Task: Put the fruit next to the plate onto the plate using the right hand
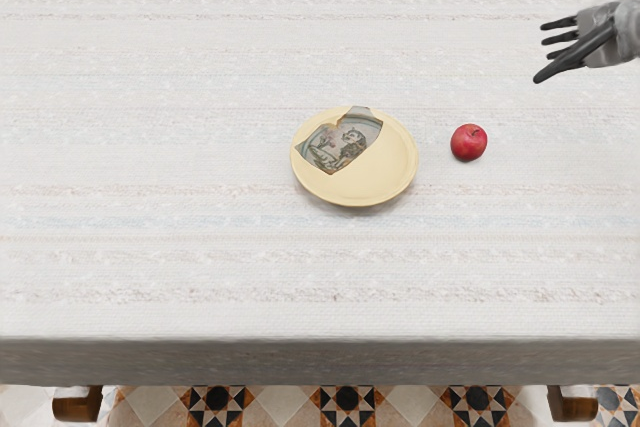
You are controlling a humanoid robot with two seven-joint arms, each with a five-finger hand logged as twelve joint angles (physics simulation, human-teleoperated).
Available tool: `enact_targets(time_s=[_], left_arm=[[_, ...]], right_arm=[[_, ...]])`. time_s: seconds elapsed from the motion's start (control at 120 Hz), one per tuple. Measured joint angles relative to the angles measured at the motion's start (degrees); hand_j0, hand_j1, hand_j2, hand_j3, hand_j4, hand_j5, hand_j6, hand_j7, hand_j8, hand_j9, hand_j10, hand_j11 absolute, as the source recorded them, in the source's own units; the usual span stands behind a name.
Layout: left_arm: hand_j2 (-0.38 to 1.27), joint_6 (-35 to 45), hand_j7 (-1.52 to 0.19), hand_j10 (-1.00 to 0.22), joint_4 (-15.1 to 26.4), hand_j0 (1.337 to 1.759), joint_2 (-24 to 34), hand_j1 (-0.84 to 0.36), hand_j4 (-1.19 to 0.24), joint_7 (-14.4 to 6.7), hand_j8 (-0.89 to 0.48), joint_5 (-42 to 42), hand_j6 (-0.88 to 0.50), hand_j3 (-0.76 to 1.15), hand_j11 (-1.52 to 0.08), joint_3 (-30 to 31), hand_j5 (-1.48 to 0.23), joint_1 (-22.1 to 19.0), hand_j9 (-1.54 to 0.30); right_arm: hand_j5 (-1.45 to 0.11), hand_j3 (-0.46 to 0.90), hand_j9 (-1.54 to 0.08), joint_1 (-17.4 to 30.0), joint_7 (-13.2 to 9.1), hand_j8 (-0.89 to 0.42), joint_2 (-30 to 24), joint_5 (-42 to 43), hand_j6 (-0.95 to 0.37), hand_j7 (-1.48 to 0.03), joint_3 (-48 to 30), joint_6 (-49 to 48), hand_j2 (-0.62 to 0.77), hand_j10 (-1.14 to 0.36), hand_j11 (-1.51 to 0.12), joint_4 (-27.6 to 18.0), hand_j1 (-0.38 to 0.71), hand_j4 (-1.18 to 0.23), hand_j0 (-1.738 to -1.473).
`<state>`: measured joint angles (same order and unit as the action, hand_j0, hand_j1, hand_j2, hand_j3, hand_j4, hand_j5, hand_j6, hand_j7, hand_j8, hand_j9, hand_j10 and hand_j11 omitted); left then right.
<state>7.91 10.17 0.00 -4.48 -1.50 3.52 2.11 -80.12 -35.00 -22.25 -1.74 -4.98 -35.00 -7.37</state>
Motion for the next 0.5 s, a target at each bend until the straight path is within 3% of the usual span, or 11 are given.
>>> enact_targets(time_s=[0.158, 0.358, 0.5], left_arm=[[0.0, 0.0, -0.01, -0.01, 0.0, 1.658, 0.0, 0.34, -0.01, 0.0, -0.01, 0.0, -0.01, 0.0, -0.01, 0.0, -0.01, 0.0, -0.01], [0.0, 0.0, -0.01, -0.01, 0.0, 1.658, 0.0, 0.34, -0.01, 0.0, -0.01, 0.0, -0.01, 0.0, -0.01, 0.0, -0.01, 0.0, -0.01], [0.0, 0.0, -0.01, -0.01, 0.0, 1.658, 0.0, 0.34, -0.01, 0.0, -0.01, 0.0, -0.01, 0.0, -0.01, 0.0, -0.01, 0.0, -0.01]], right_arm=[[0.0, 0.0, 0.0, -0.2, 0.0, 0.0, 2.1, 0.7, 0.0, 0.0, 1.0, 0.0, 0.0, 0.0, 0.0, 0.0, -0.35, 0.0, -1.658], [0.0, 0.0, 0.0, -7.8, 0.0, 0.0, 8.4, 15.9, 0.0, 0.0, 8.9, 0.0, 0.0, 0.0, 0.0, -0.5, -0.35, 0.0, -1.658], [0.0, 0.0, 0.0, -11.0, 0.0, 0.0, 10.5, 20.8, 0.0, 0.0, 12.9, 0.0, 0.0, 0.0, 0.0, -0.6, -0.35, 0.0, -1.658]])
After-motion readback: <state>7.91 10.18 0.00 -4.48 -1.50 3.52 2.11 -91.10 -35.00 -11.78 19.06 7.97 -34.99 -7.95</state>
